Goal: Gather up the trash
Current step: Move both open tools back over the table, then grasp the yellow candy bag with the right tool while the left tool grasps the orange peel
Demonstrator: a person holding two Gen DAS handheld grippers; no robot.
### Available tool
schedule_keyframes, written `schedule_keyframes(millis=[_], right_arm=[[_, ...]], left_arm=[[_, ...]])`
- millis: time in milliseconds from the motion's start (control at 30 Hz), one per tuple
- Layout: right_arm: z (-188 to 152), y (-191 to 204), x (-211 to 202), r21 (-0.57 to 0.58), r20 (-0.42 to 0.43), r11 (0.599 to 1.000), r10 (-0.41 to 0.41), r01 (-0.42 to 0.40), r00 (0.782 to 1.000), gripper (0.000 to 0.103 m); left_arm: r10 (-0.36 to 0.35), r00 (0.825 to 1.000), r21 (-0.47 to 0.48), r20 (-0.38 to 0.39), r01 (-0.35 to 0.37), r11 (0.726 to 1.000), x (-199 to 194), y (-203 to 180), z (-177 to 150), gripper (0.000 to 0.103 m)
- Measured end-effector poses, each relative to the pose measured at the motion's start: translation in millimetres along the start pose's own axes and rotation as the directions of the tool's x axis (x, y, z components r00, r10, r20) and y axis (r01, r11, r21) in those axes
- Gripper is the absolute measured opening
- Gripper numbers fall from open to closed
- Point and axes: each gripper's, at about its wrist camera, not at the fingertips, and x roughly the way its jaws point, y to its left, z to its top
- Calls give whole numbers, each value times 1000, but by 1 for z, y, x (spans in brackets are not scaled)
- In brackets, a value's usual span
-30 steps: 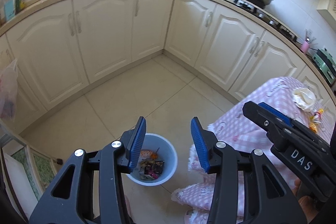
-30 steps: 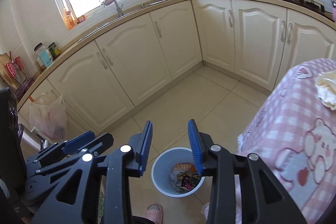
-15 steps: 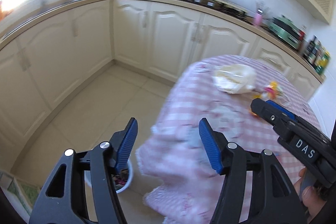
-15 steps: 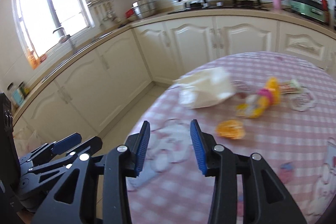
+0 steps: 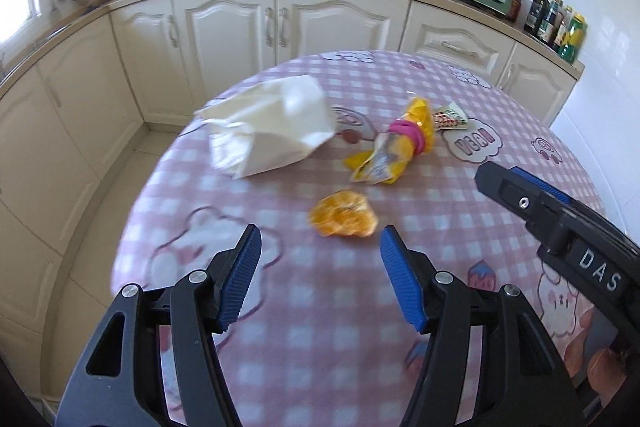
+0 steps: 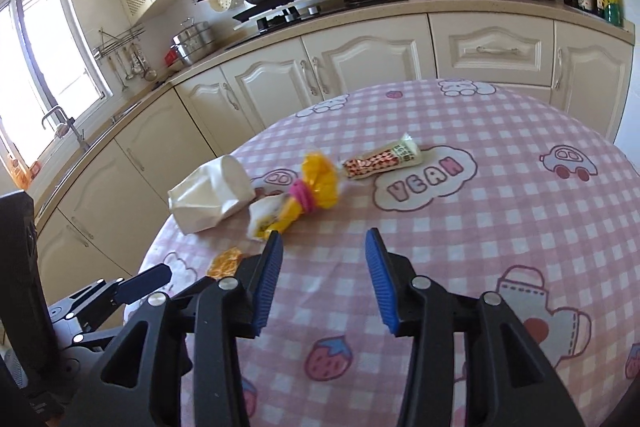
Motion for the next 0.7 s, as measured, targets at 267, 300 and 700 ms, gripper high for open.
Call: schedule_keyframes(millis=[267, 300, 700], right_arm=[[14, -3, 22, 52, -49, 997, 52, -49, 997, 50], [16, -3, 27, 69, -60, 995, 72, -68, 996, 51], [33, 19, 79, 122, -145, 992, 38, -20, 989, 55]], left_arm=[[-8, 999, 22, -38, 9, 1000, 26, -9, 11, 39], [-18, 999, 18, -34, 19, 1000, 26, -8, 11, 39], [-25, 998, -60, 61, 29, 998, 2, 26, 21, 39]])
